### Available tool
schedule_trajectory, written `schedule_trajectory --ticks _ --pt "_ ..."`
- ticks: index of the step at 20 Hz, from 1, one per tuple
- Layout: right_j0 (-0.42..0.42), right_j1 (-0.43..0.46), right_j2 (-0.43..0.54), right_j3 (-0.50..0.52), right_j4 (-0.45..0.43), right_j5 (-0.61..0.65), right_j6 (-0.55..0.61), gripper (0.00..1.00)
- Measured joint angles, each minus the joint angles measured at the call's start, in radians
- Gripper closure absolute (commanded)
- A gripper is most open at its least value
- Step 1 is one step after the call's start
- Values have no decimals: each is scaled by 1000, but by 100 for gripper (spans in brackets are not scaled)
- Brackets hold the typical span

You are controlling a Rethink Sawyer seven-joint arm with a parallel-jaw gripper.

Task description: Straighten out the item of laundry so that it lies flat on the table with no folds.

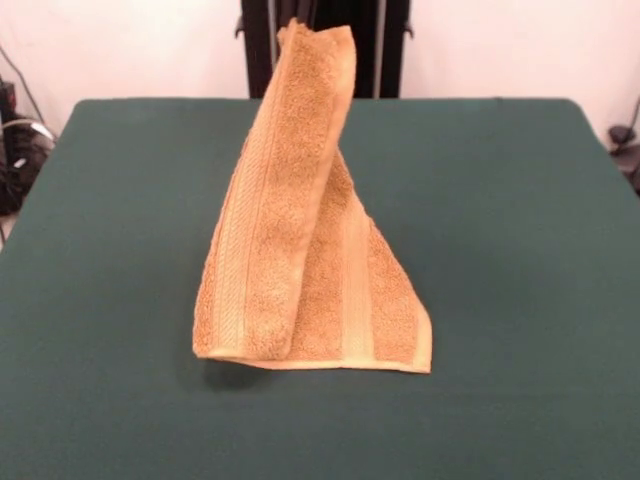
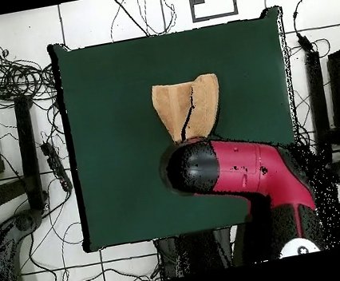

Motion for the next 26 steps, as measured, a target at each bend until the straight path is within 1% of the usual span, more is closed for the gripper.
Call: schedule_trajectory --ticks 4,10,12,14,17,18,22,26 --pt "55 0 -29 11 3 0 14 100" --pt "186 16 -74 11 34 0 79 100" --pt "232 27 -84 10 54 0 117 100" --pt "291 46 -88 9 90 0 184 100" --pt "339 69 -90 7 124 0 253 100" --pt "366 84 -91 6 140 0 298 100" --pt "394 110 -91 5 164 0 374 100" --pt "386 116 -92 1 166 3 394 100"
